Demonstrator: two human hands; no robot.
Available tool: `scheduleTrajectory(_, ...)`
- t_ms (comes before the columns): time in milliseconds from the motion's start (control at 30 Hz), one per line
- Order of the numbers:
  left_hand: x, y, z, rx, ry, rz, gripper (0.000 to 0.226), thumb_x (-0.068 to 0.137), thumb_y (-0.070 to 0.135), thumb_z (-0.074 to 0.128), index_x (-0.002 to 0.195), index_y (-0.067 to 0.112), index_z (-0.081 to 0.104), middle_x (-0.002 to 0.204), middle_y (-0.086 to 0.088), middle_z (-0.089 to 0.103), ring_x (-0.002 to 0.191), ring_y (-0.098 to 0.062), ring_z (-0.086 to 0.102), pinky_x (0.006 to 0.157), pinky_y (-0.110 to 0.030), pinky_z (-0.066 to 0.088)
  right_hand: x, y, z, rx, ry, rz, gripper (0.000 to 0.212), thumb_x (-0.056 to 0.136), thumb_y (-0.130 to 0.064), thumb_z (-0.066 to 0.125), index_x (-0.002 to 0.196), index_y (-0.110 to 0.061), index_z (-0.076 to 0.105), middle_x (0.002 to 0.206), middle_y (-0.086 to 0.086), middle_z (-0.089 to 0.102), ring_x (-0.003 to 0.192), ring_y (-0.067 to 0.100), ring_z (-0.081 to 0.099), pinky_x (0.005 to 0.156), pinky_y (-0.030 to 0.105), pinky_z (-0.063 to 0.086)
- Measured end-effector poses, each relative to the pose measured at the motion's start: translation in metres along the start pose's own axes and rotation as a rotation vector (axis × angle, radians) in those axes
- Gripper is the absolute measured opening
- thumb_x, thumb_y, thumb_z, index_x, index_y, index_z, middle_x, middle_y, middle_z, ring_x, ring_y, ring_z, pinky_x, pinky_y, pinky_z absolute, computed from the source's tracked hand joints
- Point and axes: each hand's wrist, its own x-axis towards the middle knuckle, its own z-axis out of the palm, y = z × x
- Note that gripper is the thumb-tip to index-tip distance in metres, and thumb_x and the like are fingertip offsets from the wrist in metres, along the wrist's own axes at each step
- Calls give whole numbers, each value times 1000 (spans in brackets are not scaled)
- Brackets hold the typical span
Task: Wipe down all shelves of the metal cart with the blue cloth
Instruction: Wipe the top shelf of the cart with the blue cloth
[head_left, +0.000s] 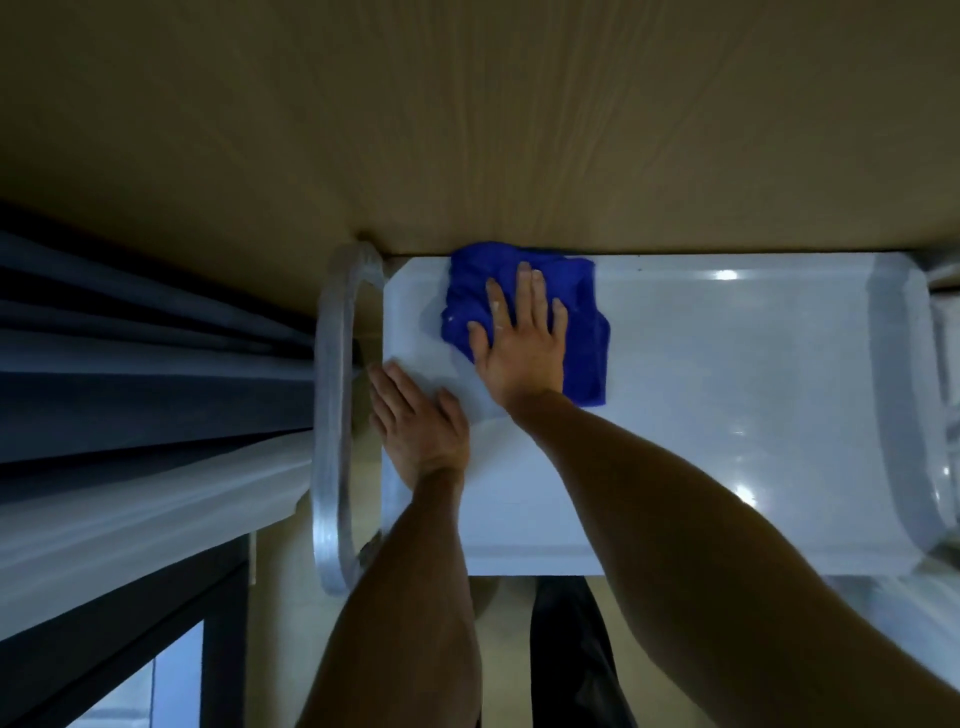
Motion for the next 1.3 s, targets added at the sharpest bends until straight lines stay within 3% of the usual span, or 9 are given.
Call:
scheduleTrajectory(133,-3,4,0,-23,20,18,67,97,36,42,152,2,22,155,-24,28,137,-40,35,112,-49,31,-22,27,-2,49,21,327,66,102,-57,15,160,-23,14,167,12,0,153,29,0,122,52,6)
scheduleTrajectory(200,-4,4,-1,-28,19,20,64,99,34,39,152,2,22,155,-23,28,138,-39,35,112,-49,31,-32,35,-6,71,-11,352,67,102,-56,16,160,-22,10,166,12,-3,153,30,-4,122,52,4)
scheduleTrajectory(300,-2,3,1,-26,45,28,63,99,33,38,152,2,23,155,-23,28,137,-38,35,110,-48,32,-52,24,1,26,-40,59,65,103,-55,17,159,-23,10,167,11,-2,153,28,-5,122,50,-2)
scheduleTrajectory(367,-1,0,1,-23,44,28,63,100,34,37,153,2,21,156,-22,26,138,-37,34,110,-48,33,-55,21,9,-3,-60,-149,63,102,-54,22,158,-24,19,166,11,7,153,29,2,121,52,4)
scheduleTrajectory(467,2,2,0,-26,33,15,66,100,37,38,153,2,21,157,-23,25,140,-37,33,111,-49,34,-10,11,7,-58,-41,-340,66,99,-57,24,157,-26,24,165,15,12,153,32,9,120,57,12)
scheduleTrajectory(567,-1,5,3,-9,27,25,69,99,40,40,153,0,22,155,-25,28,140,-38,34,110,-49,33,32,-27,-5,-124,-138,-419,70,97,-63,23,158,-30,15,165,20,1,153,34,-3,120,58,5)
scheduleTrajectory(800,-2,5,1,32,20,24,70,99,44,35,153,2,21,153,-26,32,137,-38,38,110,-49,36,16,-43,-3,-17,-74,-202,64,102,-56,19,158,-26,17,167,9,-2,153,25,-5,122,48,-3)
scheduleTrajectory(967,-1,9,0,-8,34,3,64,97,33,44,149,0,31,147,-27,39,126,-41,47,99,-47,41,-12,-17,0,88,-55,144,62,103,-53,16,159,-26,11,167,8,-4,153,24,-6,123,50,0)
scheduleTrajectory(1300,-5,11,1,-11,68,25,63,96,33,36,148,-3,34,144,-28,43,118,-42,52,94,-45,43,-163,33,29,121,3,547,66,100,-55,18,158,-23,18,167,8,3,153,26,2,121,53,10)
